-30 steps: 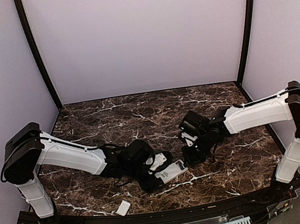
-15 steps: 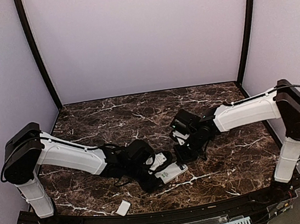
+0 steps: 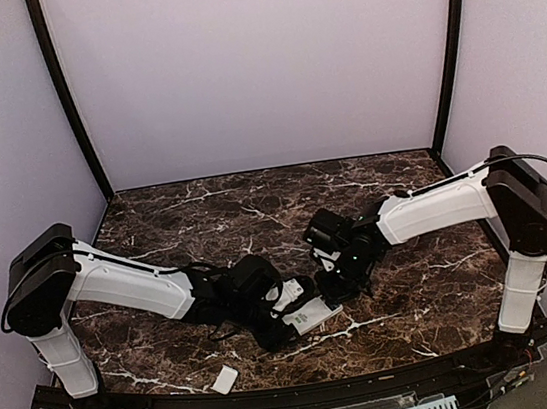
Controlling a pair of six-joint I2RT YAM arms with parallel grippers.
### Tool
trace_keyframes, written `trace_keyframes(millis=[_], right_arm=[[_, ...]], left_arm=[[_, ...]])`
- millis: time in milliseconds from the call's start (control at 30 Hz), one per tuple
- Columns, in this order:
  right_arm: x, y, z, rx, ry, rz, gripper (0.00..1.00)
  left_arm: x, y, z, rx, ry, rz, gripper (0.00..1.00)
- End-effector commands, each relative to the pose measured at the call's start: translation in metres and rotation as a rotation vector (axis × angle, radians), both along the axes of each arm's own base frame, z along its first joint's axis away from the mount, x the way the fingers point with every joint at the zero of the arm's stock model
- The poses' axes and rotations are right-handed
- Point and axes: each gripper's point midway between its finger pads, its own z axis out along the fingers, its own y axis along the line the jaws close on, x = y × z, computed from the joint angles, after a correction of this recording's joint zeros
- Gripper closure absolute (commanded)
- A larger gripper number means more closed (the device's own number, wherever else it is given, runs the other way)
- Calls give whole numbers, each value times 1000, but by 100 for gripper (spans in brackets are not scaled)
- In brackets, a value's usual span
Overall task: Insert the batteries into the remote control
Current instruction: Pick up the battery from the battery compartment, then load the battery into the battery compartment.
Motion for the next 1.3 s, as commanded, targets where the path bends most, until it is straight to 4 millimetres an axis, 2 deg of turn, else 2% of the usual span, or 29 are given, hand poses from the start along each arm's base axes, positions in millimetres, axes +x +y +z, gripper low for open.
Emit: trace_keyframes(millis=[0, 167, 467, 667, 967, 1267], right_arm=[[-8, -17, -26, -130, 19, 2, 89], [-5, -16, -26, -154, 13, 27, 99], [4, 7, 20, -64, -31, 84, 100], [10, 8, 43, -22, -48, 76, 100], [-10, -12, 35, -12, 149, 148, 100], [-9, 4, 27, 5, 220, 238, 100]], left_arm=[[-31, 38, -33, 152, 123, -8, 32], [-31, 39, -33, 151, 122, -5, 31], [-25, 41, -37, 156, 87, 1, 27], [-20, 43, -41, 163, 55, 13, 26], [-19, 44, -47, 176, 54, 17, 28], [-19, 44, -47, 181, 55, 15, 28]])
